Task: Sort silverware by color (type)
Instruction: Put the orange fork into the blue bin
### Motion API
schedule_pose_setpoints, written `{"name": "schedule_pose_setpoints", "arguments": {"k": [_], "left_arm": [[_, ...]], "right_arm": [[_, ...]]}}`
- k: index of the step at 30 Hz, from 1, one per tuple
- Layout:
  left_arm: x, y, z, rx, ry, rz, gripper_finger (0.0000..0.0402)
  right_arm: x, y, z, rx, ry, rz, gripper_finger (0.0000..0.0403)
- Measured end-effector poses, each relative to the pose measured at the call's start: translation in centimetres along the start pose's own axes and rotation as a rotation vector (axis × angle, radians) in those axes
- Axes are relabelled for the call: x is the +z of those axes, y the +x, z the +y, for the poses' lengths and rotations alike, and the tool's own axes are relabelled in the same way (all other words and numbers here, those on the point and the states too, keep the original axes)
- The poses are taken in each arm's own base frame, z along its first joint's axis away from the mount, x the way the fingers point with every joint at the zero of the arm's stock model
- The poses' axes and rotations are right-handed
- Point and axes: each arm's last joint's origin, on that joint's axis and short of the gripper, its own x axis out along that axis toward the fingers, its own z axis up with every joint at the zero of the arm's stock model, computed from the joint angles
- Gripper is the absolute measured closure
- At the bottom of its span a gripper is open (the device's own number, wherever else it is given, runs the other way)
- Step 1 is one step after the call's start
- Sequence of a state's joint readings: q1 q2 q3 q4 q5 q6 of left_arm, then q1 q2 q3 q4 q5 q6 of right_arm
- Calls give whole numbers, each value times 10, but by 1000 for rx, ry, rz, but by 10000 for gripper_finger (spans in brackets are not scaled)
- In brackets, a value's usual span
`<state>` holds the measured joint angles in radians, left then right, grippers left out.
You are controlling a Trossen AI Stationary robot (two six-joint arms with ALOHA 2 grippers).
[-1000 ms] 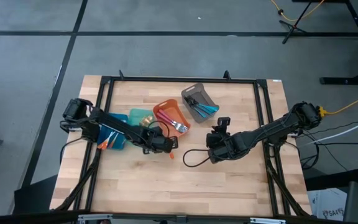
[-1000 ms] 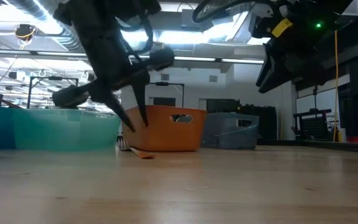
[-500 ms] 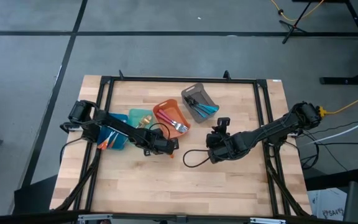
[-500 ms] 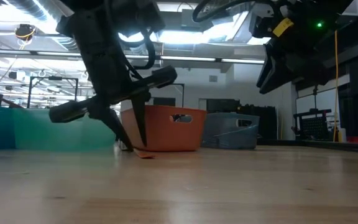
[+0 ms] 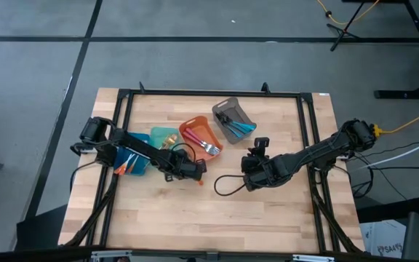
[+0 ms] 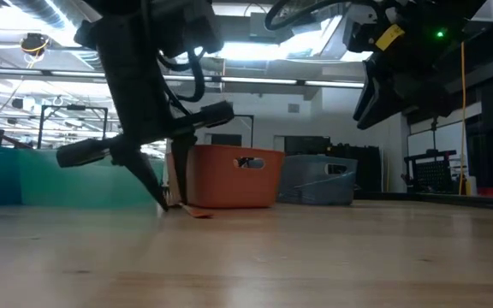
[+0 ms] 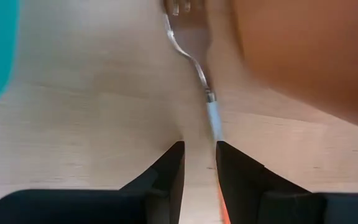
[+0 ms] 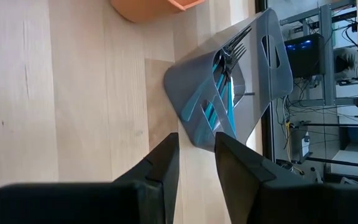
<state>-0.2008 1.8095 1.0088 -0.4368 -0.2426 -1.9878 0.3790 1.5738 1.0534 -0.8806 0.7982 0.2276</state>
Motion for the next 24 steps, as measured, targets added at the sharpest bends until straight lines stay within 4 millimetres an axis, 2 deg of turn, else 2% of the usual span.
{"name": "schedule_pose_setpoints", "arguments": {"k": [7, 16, 24], "left_arm": [[1, -1, 3, 45, 9, 8, 315], [-1, 0, -5, -29, -20, 45, 315], [0, 0, -6, -58, -68, -1, 315]], "right_arm": [[0, 0, 0, 0, 0, 0, 299], [0, 0, 0, 0, 0, 0, 299], [0, 0, 0, 1, 2, -1, 299]]}}
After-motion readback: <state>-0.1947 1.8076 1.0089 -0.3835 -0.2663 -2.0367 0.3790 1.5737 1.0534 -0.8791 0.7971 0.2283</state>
